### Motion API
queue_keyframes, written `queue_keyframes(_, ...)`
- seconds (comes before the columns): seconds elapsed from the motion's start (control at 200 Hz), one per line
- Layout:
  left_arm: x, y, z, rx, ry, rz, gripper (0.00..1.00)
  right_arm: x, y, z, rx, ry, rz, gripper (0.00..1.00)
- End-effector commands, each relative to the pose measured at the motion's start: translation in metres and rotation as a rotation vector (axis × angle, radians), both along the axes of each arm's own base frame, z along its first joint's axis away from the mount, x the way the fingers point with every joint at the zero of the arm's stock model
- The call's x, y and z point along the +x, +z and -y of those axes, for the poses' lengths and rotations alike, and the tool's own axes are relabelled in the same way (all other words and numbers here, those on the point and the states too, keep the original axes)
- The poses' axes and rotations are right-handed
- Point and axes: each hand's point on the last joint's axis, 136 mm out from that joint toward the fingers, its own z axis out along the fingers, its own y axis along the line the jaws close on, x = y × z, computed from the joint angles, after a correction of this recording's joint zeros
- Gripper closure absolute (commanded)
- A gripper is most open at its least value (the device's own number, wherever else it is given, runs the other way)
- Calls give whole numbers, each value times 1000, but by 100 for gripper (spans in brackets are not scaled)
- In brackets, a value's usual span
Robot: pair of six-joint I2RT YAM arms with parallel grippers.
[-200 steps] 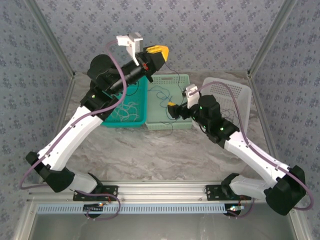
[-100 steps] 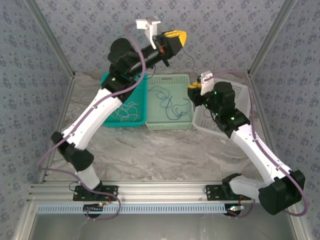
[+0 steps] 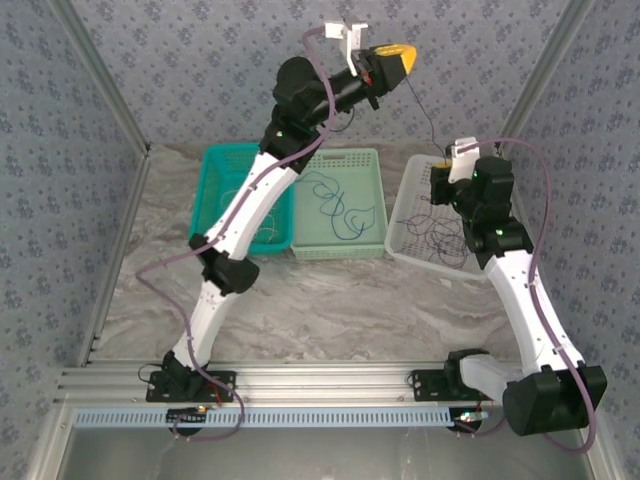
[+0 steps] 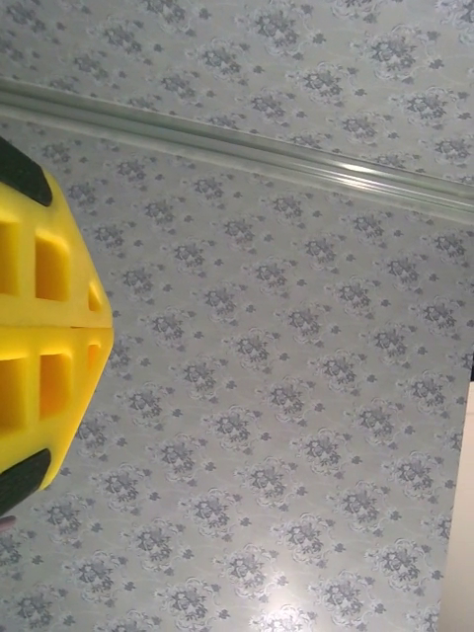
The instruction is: Untangle the cables
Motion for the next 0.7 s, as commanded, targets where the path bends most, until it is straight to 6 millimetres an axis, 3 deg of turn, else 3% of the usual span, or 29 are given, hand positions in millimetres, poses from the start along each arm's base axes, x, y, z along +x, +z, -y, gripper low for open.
queue_keyframes(0.0,4,-19,13,1,-56,-59,100,-3,-4,16,6,-44,-6,89)
queue_keyframes(0.285,34,-70,38,48,-50,-132,100,5,-27,45,19,-128,-42,91)
queue_keyframes(0.535,45,-91,45,82,-36,-157,100,22,-44,64,43,-184,-71,91)
queue_keyframes(0.695,51,-118,56,138,-49,-205,100,26,-72,67,62,-201,-153,90)
